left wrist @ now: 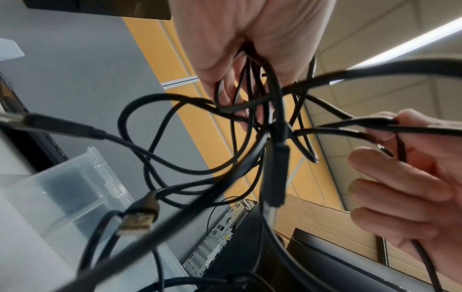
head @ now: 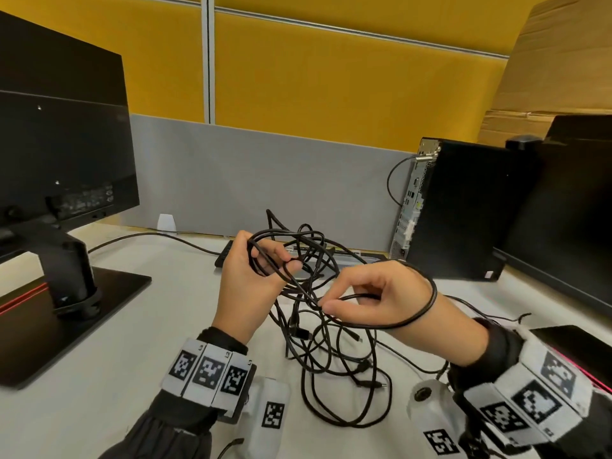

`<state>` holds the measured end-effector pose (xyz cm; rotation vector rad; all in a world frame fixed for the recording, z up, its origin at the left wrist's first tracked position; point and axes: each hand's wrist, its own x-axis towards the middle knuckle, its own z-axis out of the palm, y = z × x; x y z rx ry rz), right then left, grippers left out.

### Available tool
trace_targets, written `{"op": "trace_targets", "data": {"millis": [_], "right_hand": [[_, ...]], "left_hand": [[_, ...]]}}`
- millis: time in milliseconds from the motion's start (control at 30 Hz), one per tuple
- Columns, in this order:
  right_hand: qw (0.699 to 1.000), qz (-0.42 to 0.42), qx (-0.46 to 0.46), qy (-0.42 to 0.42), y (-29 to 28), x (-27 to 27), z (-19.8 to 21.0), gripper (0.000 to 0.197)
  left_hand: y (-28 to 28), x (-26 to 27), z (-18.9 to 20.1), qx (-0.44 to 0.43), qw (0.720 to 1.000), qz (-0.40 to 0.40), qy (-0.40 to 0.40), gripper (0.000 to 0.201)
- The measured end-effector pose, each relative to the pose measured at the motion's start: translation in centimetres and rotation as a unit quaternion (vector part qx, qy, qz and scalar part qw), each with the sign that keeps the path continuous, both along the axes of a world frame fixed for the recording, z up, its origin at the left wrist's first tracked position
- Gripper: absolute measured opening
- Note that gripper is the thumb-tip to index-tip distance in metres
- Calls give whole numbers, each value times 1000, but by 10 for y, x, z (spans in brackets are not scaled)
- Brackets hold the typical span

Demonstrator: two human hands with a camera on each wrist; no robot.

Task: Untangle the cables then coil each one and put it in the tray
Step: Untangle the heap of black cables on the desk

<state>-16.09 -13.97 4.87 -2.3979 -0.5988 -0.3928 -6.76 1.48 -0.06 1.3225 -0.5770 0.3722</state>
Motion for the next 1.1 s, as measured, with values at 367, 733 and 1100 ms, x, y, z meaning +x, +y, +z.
{"op": "trace_targets", "data": {"millis": [367, 733, 1100], "right_hand": [[990, -72, -65, -105, -13, -8, -10, 4], [990, -57, -36, -120, -13, -11, -4, 1], [980, -138, -27, -138, -16, -5, -5, 9]], "left_hand": [[1, 5, -5, -23, 1000, 15, -3, 29], [-11, 0, -7, -103, 979, -123, 123, 14], [-6, 6, -13, 30, 986, -118, 111, 62]]}}
